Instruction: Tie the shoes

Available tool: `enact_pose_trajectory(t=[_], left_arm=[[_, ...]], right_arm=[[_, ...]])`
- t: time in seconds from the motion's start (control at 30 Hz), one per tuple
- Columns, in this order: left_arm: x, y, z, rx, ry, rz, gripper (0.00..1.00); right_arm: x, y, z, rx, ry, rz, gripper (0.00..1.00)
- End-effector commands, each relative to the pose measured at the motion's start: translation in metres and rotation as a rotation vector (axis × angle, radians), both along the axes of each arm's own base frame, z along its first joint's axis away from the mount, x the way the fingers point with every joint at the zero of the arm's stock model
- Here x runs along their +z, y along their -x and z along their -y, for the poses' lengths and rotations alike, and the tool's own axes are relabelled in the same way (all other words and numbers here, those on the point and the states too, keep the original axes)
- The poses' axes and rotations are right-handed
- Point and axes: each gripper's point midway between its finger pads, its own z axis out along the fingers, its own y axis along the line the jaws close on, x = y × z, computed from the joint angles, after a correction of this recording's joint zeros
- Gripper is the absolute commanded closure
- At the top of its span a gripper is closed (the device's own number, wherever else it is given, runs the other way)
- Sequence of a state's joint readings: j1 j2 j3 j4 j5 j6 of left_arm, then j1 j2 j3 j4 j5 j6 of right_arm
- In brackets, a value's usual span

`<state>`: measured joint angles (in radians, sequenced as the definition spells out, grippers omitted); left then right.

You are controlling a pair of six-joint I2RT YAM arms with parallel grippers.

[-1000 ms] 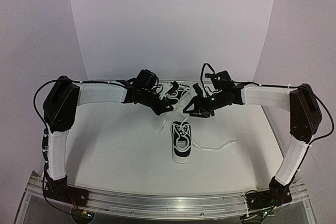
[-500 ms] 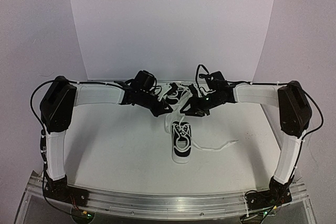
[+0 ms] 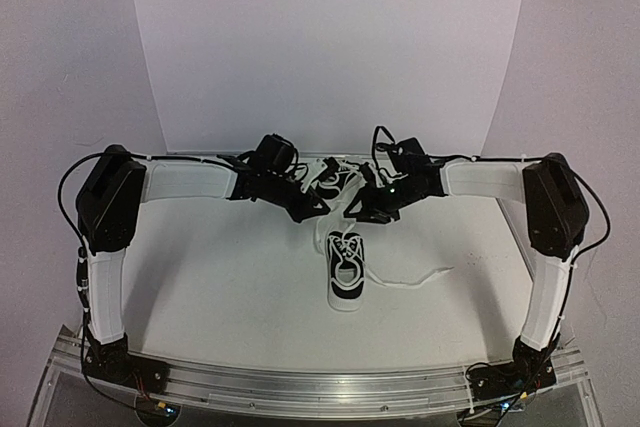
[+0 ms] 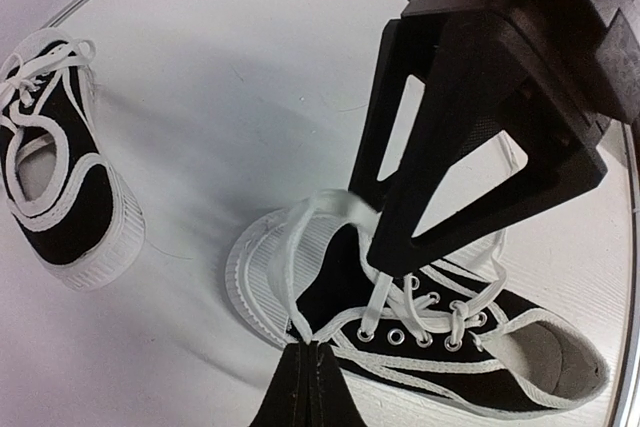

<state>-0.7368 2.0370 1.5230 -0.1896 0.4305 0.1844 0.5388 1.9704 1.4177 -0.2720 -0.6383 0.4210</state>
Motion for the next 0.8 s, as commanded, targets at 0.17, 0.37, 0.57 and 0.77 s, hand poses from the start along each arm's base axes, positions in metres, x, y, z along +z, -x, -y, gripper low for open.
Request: enact_pose_trajectory(t=[0.17,0.37,0.57,0.77], left_arm=[[0.04,0.002,0.004,-0.022,0.076,0.069,1.0],[0.037,0.002,0.005,-0.022,0.071,0.064,1.0],[0.012,0.004,-0.006,-0.001,0.002,0.034,1.0],[-0.018,0.042,-0.005,-0.107,-0.045,-0.022,1.0]], right_arm=[[0.001,-0.014,0.008,-0.039,0.063,0.038,0.62],[0.014,-0.017,0.005,-0.026,0.044,0.067,0.87],[0.035,-0.012,0.007,-0.021,0.01,0.088,1.0],[0.051,-0.004,0.015,-0.025,-0.015,0.095,1.0]])
